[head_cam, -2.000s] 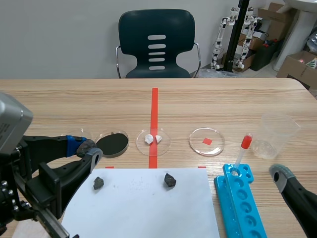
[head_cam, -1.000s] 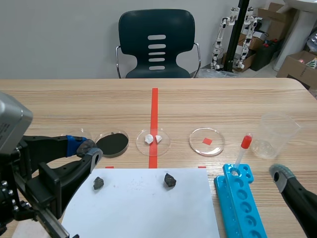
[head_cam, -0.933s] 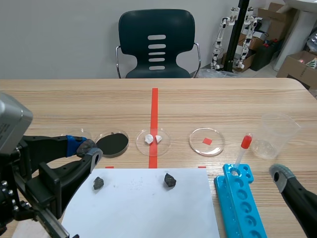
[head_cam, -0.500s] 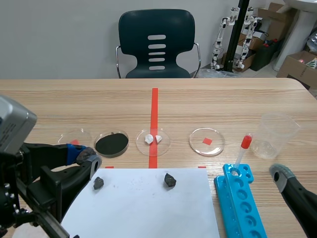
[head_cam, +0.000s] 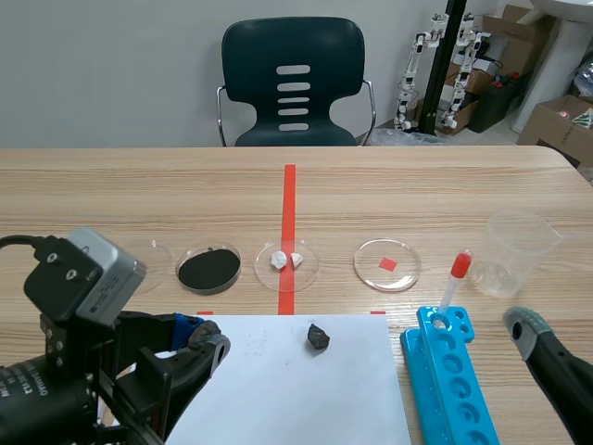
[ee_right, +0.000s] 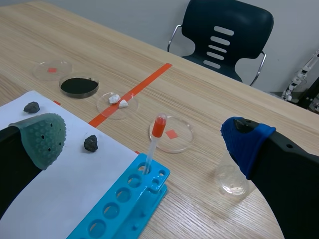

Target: Put the middle mineral back

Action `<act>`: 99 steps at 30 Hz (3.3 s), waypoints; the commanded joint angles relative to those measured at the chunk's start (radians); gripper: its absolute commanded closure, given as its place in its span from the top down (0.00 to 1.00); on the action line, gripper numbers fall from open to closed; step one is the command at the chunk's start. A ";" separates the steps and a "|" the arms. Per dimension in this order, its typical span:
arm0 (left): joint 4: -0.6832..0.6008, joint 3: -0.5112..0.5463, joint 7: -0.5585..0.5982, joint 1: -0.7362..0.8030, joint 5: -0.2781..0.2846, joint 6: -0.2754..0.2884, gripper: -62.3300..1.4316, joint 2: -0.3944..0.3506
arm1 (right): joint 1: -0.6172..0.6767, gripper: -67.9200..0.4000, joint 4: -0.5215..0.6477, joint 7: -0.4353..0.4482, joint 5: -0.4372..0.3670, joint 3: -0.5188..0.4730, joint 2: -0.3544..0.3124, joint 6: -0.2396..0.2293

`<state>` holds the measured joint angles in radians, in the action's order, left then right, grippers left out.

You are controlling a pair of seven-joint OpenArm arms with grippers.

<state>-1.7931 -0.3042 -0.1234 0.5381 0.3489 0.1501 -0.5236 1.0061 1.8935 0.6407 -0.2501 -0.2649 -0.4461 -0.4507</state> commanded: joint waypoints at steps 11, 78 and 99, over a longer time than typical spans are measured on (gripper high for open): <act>0.057 -0.112 -0.058 -0.130 0.055 -0.008 0.25 0.008 | -0.006 1.00 0.014 0.011 -0.011 -0.003 -0.011 0.001; 0.596 -0.206 -0.311 -0.544 -0.002 -0.212 0.25 0.315 | -0.006 1.00 0.014 0.000 -0.011 -0.003 -0.011 0.001; 0.596 -0.206 -0.307 -0.544 -0.002 -0.212 0.76 0.315 | -0.006 1.00 0.014 0.000 -0.011 -0.003 -0.011 0.001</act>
<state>-1.1866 -0.5106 -0.4412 0.0025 0.3485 -0.0521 -0.2157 1.0065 1.8935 0.6289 -0.2501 -0.2649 -0.4461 -0.4507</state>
